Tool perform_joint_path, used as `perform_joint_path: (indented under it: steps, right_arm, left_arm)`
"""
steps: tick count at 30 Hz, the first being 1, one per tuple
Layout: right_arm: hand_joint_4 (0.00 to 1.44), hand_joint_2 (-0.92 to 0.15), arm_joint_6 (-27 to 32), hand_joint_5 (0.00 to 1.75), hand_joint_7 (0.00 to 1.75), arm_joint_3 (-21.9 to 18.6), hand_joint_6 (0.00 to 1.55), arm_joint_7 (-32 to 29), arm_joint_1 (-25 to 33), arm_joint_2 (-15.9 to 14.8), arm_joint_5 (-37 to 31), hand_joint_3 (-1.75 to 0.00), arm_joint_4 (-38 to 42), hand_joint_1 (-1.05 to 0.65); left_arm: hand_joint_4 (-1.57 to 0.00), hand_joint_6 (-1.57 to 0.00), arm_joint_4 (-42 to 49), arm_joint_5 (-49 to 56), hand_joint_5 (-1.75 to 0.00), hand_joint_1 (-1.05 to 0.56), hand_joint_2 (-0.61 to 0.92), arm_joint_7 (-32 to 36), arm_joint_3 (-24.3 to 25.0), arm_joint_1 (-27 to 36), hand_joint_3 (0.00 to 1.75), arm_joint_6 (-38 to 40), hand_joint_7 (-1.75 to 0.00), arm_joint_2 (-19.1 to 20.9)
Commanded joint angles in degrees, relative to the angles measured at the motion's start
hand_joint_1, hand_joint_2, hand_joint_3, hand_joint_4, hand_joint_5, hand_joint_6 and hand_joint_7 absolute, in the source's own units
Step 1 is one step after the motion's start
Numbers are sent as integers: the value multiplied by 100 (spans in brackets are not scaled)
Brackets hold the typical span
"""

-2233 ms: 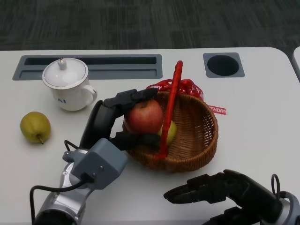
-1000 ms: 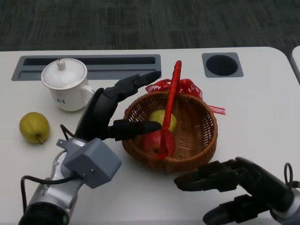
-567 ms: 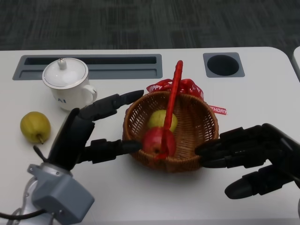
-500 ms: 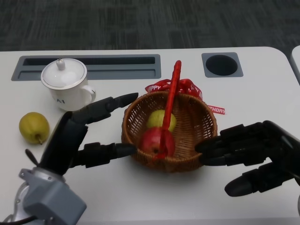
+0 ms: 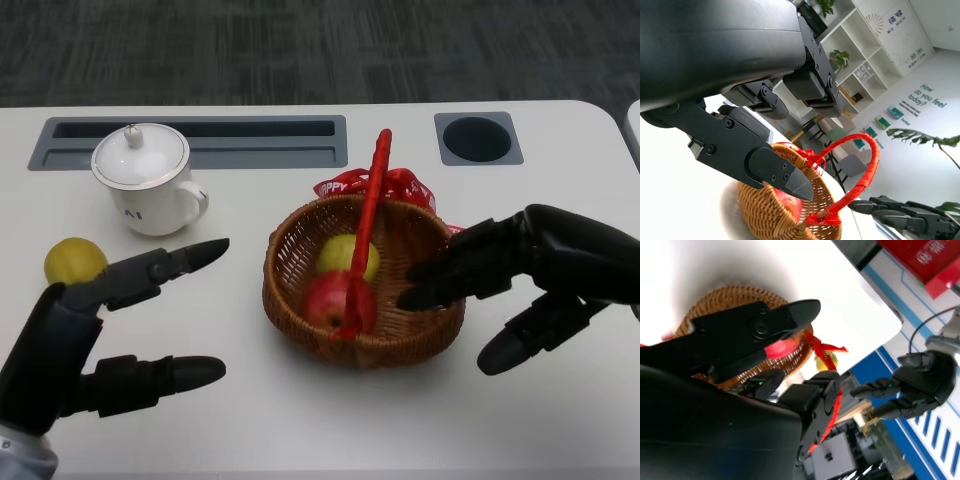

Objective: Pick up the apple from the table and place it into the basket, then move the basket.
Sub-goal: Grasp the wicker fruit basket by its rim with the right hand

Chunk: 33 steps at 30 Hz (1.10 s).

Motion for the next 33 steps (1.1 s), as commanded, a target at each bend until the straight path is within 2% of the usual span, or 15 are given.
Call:
perform_joint_path:
  steps: [1,3,5,8,10,15,18,25,29,33]
  right_arm:
    - [62,-79,-438,1,1,-222,64,-793,-344,-145,-1217,-1,88,-70]
    - [64,-80,-140,2,2,-199,65,-1751,-495,-246,-2283,-1,7,-71]
    - [66,-80,315,2,2,81,66,-3046,-648,-410,-3467,-1,-125,-71]
    - [66,-80,1002,1,1,882,66,-5128,-884,-613,-5078,0,-257,-69]
    - [67,-80,1399,1,1,1491,66,-6314,-1033,-650,-5891,0,-237,-69]
    - [69,-80,2198,2,1,2806,67,-8328,-1416,-534,-7184,0,113,-71]
    - [71,-80,2572,2,1,3438,68,-9148,-1598,-492,-7677,0,384,-71]
    - [71,-83,3294,1,1,4881,68,-10481,-1868,-361,-8395,-1,915,-69]
    - [72,-85,3539,1,1,5412,69,-10677,-1929,-257,-8470,-1,1063,-71]
    - [76,-90,3663,2,1,5772,71,-10737,-1979,-163,-8450,-2,1119,-72]
  left_arm:
    - [-70,-69,-44,15,-2,-40,74,-29,106,146,0,-174,-1,36]
    - [-71,-69,-45,26,-1,-39,74,-23,116,211,0,-238,-1,11]
    - [-71,-69,-76,32,-1,-38,74,-19,121,272,0,-238,-1,-8]
    - [-71,-70,-139,40,-1,-37,73,-18,126,336,0,-182,-1,-33]
    - [-71,-70,-174,57,-1,-36,73,-11,124,356,0,-159,-1,-60]
    - [-73,-71,-170,144,-1,-37,74,45,121,362,0,-228,-1,-143]
    - [-74,-72,-180,236,-1,-38,73,106,135,395,0,-302,-1,-205]
    - [-76,-73,-306,238,-1,-38,74,110,183,527,0,-275,-1,-313]
    - [-77,-74,-393,245,-1,-39,74,114,198,571,0,-168,-1,-371]
    - [-77,-74,-458,315,-1,-40,75,122,201,570,0,-136,0,-412]
